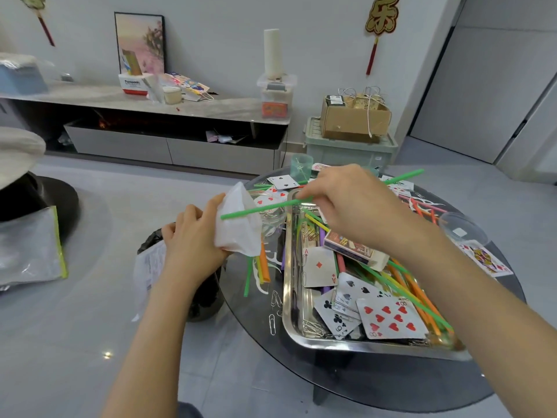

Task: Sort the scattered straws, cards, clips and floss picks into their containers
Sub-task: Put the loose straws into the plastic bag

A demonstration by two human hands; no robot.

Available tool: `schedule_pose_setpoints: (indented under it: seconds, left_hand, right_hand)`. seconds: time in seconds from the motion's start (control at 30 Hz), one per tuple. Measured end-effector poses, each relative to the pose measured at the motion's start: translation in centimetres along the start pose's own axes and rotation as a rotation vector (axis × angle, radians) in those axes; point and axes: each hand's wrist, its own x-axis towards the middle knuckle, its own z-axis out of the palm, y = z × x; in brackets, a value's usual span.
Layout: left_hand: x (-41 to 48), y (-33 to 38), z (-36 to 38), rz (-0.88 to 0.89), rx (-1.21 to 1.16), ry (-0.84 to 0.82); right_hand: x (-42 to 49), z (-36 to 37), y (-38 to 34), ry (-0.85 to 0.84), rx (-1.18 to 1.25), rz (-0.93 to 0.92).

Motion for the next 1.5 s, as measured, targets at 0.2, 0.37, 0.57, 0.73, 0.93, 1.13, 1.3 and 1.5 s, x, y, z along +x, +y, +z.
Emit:
schedule_pose_setpoints:
  seconds: [0.2,0.37,0.57,0.73,0.93,1.13,1.3,1.5]
  left_hand:
    - [0.1,-0.8,-0.4,-0.045,-0.072,0.014]
    - [0.1,-0.2,-0.1,0.005,-0.015,-0.052]
    - [-0.2,1.4,-0.1,0.086,-0.076,-0.034]
    - [-0.2,3.9,0.3,0.11,-0.119,-0.016]
    - [0.4,2.5,-0.6,-0.043,-0.208,-0.04]
    - [1.2,1.7,-1.1,-0.164,-0.526,-0.201]
    - [1.5,1.2,-1.5,-0.065,-0.473,-0.138]
    - [1.4,1.8,-0.7,-0.059,-0.22,-0.174]
  right_hand:
    - [-1.3,-0.5,2.8,0.01,0.037,0.1]
    - [-1.2,0.1,2.3,0.023,0.051,0.046]
    - [-0.3,0.7,1.0,0.029,0.121,-0.075]
    - [3.0,2.1,-1.0,-0.018,0.094,-0.244]
    - [3.7,1.7,2.7,0.45,0.36,-0.052]
    - [3.1,7.4,7.7,-0.141,0.245,0.337]
    - [5.4,11.2,7.6,-0.323,0.059,0.287]
    - [7.9,13.5,7.6,-0.399,-0.087,0.33]
